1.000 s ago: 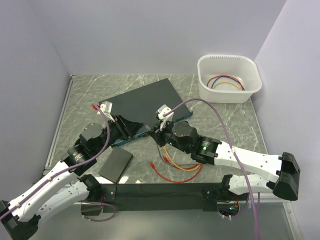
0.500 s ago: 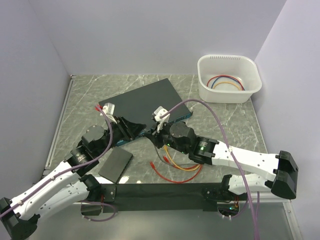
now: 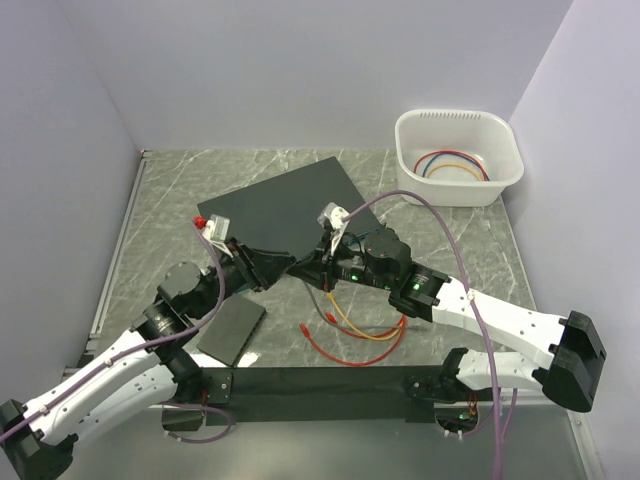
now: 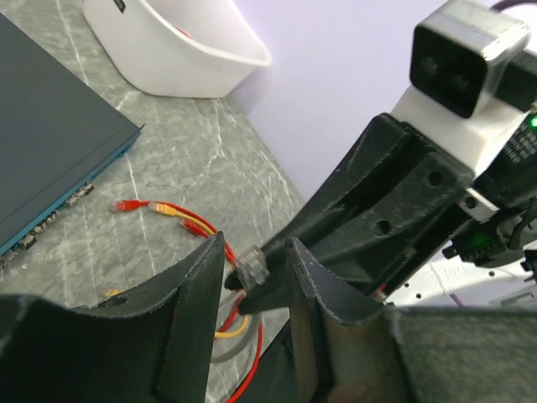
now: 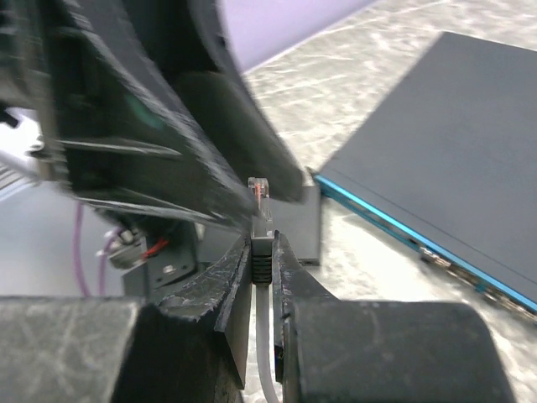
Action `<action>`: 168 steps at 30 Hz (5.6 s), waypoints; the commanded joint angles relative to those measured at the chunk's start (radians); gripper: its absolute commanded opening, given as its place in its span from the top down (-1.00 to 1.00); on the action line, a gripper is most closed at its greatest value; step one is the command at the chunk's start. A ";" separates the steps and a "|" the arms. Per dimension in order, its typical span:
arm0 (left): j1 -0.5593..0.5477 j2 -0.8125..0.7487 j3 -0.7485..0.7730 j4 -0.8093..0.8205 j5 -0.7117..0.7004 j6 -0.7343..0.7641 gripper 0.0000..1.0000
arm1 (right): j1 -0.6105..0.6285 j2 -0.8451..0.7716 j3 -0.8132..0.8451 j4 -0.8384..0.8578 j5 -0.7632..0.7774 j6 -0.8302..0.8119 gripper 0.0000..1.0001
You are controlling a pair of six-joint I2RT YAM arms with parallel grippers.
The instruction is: Insert the plug into the switch port
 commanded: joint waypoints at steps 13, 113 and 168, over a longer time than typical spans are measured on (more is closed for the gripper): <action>-0.004 -0.046 -0.030 0.092 0.048 0.036 0.32 | -0.081 0.040 -0.035 0.190 -0.302 0.113 1.00; -0.004 0.079 0.153 -0.379 -0.293 -0.174 0.99 | 0.155 0.195 0.244 -0.189 0.293 -0.098 0.21; 0.301 0.059 0.027 -0.609 -0.365 -0.185 -0.77 | 0.300 0.317 0.092 -0.169 0.342 -0.007 1.00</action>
